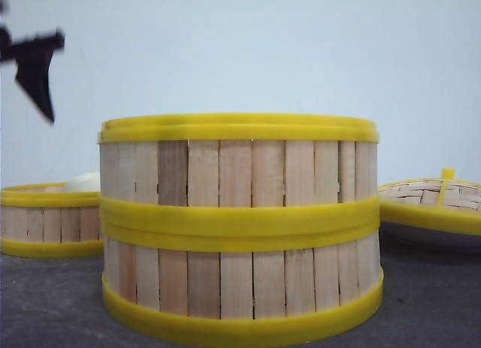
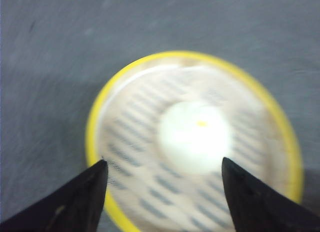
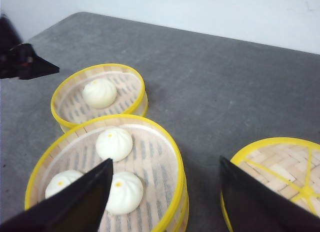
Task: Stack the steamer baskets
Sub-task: 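Reach the left gripper to the rim of the one-bun basket and grasp, then lift the one-bun basket with the left gripper above the stack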
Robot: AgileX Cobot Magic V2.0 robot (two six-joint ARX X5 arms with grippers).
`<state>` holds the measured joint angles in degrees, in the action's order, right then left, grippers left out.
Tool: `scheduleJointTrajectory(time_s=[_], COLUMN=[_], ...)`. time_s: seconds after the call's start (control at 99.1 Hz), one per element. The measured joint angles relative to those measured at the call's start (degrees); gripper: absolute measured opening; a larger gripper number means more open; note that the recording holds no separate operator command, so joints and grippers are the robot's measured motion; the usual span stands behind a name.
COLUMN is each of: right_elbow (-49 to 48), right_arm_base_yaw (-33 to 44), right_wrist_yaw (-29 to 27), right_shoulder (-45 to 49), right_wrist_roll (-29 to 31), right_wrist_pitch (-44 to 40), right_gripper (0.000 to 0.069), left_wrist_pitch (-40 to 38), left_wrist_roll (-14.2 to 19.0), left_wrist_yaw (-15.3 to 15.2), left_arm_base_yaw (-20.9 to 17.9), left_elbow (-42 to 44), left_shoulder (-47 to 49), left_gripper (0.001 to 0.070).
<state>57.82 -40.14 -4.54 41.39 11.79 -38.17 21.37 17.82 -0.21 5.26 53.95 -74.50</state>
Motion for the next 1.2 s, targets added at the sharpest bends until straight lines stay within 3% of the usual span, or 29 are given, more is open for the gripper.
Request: scheduleJointTrajectory(time_s=[0.333, 0.746, 1.2], right_elbow=[0.0, 0.0, 0.0], right_arm_base_yaw=[0.0, 0.0, 0.0], right_wrist_yaw=[-1.5, -1.7, -1.7], right_shoulder=[0.1, 0.1, 0.1], right_wrist_roll=[0.0, 0.0, 0.0], right_wrist_pitch=[0.0, 0.3, 1.1], right_gripper=[0.0415, 0.0403, 0.0403], left_wrist_pitch=[1.1, 1.2, 0.2], left_wrist_roll=[1.8, 2.3, 3.0], left_wrist_yaw=[1.6, 1.6, 1.6], left_arm_base_yaw=[-3.8, -3.7, -3.9], left_elbow=[0.0, 0.0, 1.5], left_shoulder=[-10.0, -11.8, -14.0], left_gripper=[0.0425, 0.0075, 0.0039])
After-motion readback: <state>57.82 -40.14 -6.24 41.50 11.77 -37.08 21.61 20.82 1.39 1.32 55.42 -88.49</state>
